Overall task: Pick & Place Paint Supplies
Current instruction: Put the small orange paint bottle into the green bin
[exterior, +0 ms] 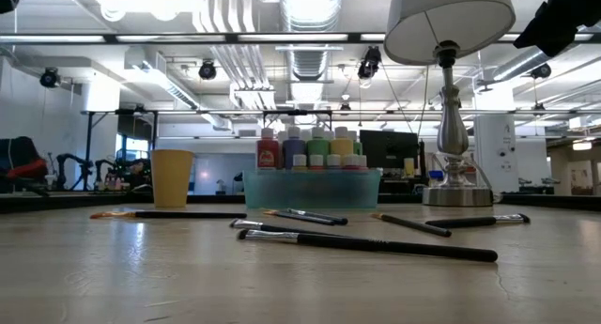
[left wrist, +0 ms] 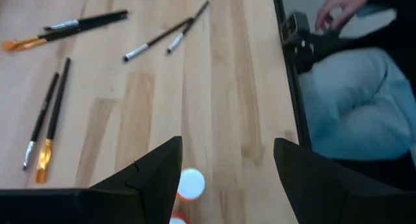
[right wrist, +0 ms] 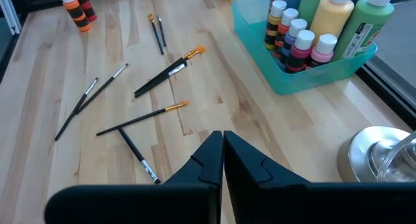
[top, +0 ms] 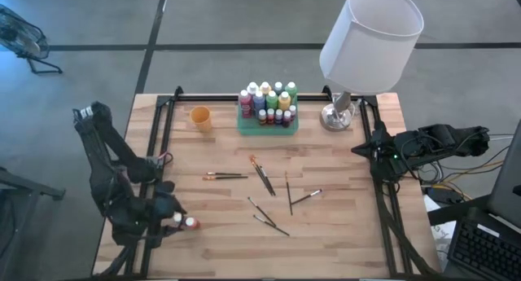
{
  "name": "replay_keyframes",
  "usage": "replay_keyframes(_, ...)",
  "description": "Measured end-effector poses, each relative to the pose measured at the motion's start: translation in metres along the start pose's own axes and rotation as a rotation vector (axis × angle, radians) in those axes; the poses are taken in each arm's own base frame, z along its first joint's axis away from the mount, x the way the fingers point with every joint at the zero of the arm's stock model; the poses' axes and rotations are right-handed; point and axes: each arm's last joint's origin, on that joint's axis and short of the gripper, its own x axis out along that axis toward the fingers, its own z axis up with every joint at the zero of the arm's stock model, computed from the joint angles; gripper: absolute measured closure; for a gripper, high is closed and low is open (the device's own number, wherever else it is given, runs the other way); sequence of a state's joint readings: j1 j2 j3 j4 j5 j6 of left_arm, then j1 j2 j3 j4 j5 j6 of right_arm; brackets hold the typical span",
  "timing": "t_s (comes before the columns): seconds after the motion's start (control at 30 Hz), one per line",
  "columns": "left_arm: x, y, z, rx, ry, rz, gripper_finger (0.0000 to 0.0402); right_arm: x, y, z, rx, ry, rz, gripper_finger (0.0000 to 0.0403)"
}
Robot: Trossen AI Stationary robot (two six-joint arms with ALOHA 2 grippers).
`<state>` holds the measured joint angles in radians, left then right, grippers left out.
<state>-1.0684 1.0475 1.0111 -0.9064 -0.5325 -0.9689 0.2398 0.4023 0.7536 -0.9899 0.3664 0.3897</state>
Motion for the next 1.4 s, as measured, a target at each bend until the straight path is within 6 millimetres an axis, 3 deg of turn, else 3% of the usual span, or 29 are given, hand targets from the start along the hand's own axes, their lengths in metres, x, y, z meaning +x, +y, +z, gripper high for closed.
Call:
replay_keyframes(0.33,0.023,-0.014,-0.013,0.081,0.079,0.075,0.0154,0.000,0.000,0.000,0.000,0.000,0.000,0.0394)
replay_keyframes(0.8,0.050,-0.025,-0.025,-0.046,0.123,0.173,0.0161,0.000,0.000,0.000,0.000,0.000,0.000,0.0394)
replay_keyframes(1.07,0.051,-0.022,-0.026,-0.055,0.100,0.203,0.0186,0.000,0.000,0.000,0.000,0.000,0.000,0.0394)
replay_keyframes(1.4,0.065,-0.006,-0.048,-0.176,0.135,0.285,0.0189,0.000,0.000,0.000,0.000,0.000,0.000,0.0394)
